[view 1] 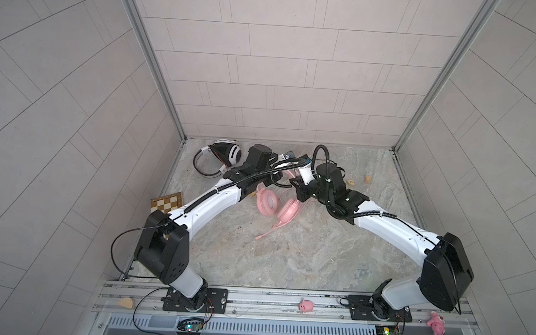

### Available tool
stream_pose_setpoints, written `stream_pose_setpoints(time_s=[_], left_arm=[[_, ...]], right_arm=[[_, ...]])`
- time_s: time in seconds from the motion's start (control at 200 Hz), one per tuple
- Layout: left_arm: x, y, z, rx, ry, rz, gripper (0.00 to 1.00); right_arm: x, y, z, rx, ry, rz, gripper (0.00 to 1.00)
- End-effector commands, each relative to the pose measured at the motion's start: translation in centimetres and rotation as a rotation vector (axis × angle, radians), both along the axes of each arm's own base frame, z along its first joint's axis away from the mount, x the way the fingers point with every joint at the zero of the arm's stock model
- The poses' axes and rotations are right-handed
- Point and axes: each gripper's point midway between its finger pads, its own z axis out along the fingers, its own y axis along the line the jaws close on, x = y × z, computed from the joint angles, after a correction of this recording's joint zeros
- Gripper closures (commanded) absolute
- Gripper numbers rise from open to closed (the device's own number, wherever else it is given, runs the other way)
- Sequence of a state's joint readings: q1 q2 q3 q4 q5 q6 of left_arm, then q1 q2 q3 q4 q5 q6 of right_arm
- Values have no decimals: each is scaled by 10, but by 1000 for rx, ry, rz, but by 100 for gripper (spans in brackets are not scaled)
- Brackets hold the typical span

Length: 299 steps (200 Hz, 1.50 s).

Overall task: Wrap the headphones
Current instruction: 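Hold the pink headset with the left gripper while the right gripper releases it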

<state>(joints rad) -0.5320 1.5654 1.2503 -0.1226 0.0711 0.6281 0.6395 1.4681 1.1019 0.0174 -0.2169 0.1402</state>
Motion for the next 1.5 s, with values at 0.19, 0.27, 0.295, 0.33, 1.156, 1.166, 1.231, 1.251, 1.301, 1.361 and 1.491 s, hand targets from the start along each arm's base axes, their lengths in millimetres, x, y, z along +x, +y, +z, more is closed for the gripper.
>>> stream_pose_setpoints(time_s=[0.19, 0.27, 0.295, 0.33, 1.156, 1.166, 1.231, 1.251, 1.301, 1.361, 1.491], left_arm=[[1, -7, -4, -7, 19, -24, 93], [6, -2, -6, -8, 33, 17, 100], [7, 0, -6, -10, 37, 34, 100], [10, 3, -6, -15, 47, 61, 100], [24, 152, 38, -443, 234, 676, 100], [24, 152, 38, -443, 234, 674, 100], [20, 154, 45, -450, 207, 670, 100], [19, 156, 45, -448, 198, 674, 100], [17, 157, 47, -452, 177, 671, 100], [15, 157, 45, -451, 167, 659, 100], [13, 155, 41, -441, 174, 641, 100]], right_arm=[[-11, 17, 23, 42, -38, 75, 100], [-9, 15, 21, 37, -34, 56, 98], [-8, 15, 21, 35, -35, 51, 96], [-6, 11, 19, 29, -32, 34, 91], [28, -82, 8, 313, 13, -213, 26], [27, -79, 6, 314, 22, -197, 26], [26, -61, -7, 316, 84, -112, 26], [26, -57, -12, 319, 109, -94, 26], [26, -46, -24, 324, 170, -45, 26], [27, -35, -37, 329, 224, -5, 26], [33, -27, -70, 282, 293, 0, 26]])
